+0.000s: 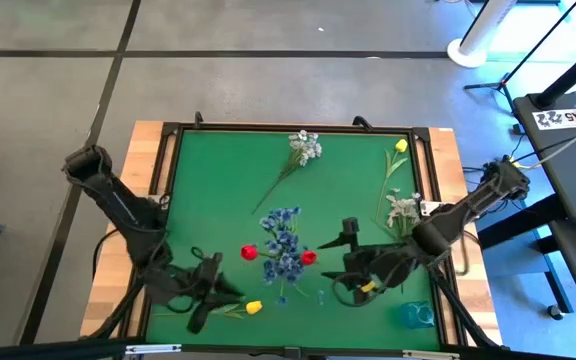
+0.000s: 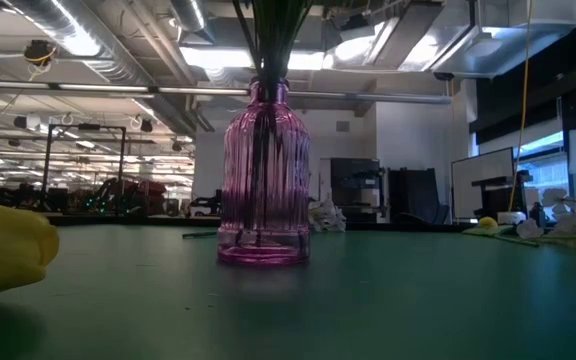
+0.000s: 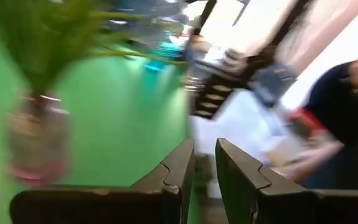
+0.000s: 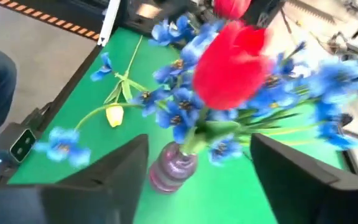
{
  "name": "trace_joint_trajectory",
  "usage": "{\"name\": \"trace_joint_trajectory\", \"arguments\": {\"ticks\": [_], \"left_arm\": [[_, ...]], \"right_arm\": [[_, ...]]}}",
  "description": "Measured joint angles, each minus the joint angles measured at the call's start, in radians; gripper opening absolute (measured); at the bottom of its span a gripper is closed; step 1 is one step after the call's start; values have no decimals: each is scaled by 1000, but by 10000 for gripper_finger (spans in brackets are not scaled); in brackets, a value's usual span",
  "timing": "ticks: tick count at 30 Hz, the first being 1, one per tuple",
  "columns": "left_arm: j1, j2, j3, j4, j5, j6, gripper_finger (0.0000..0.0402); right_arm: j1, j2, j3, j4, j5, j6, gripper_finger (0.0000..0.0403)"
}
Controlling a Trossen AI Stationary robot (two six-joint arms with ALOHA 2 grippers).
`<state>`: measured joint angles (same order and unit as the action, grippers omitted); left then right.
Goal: Sort flowers into vase by color
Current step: Put the bottom yellow flower into the blue vase
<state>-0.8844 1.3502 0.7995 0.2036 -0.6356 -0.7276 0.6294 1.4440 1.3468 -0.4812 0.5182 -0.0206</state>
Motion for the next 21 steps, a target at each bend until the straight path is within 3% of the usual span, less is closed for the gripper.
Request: {"name": "trace_joint_trajectory", "arguments": {"ticks": [4, 8, 13, 16, 21], "left_arm": [[-114, 8, 41, 3, 7, -212, 64], [-227, 75, 41, -41, -93, -426, 64], [-242, 222, 40, -76, -165, -525, 64], [-182, 298, 69, -135, -98, -527, 64], [-66, 384, 200, -459, 101, -553, 64]], "right_arm": [[33, -60, 0, -79, -5, -6, 331], [70, -108, 1, -148, -3, 68, 343], [112, -114, 1, -207, 19, 146, 338], [120, -115, 1, -228, 35, 152, 332], [116, -115, 1, -228, 43, 174, 331]]}}
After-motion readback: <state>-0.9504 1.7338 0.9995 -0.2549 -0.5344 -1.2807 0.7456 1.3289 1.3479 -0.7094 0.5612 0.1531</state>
